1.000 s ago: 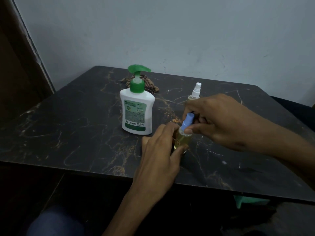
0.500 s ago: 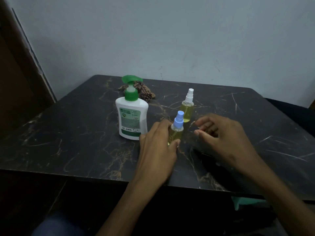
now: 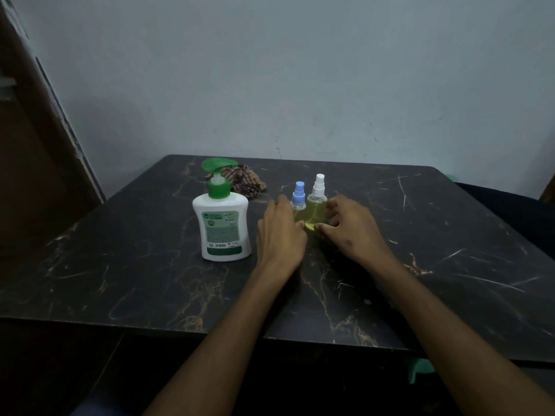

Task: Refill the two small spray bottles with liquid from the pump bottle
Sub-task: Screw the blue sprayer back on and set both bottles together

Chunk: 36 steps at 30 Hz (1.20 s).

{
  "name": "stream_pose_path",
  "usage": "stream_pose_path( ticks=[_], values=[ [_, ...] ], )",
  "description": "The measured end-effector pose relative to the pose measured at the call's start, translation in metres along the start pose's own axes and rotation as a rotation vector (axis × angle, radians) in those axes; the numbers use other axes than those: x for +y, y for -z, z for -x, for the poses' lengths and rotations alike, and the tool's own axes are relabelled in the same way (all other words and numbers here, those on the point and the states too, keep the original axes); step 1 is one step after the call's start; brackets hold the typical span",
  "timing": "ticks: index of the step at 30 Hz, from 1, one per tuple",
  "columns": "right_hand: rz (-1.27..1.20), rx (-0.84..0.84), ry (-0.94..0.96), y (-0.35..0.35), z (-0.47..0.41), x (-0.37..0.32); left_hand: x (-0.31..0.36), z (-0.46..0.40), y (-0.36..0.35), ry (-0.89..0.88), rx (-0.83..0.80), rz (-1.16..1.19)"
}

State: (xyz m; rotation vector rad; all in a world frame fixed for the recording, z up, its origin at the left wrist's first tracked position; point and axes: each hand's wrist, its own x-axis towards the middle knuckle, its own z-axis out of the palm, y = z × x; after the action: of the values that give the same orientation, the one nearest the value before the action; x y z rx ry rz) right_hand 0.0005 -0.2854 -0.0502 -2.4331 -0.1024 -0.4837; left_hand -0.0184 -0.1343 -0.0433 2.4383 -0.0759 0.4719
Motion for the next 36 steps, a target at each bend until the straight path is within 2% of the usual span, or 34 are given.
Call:
stream_pose_path(
  ticks=[21, 36],
  values=[
    [-0.044, 0.073, 0.026, -0.014, -0.006, 0.009, -0.014, -0.03, -0.012, -0.04, 0.002, 0.151],
    [-0.036, 0.095, 0.033, -0.015, -0.005, 0.011, -0.013, -0.023, -0.008, -0.055, -0.005, 0.06]
  ],
)
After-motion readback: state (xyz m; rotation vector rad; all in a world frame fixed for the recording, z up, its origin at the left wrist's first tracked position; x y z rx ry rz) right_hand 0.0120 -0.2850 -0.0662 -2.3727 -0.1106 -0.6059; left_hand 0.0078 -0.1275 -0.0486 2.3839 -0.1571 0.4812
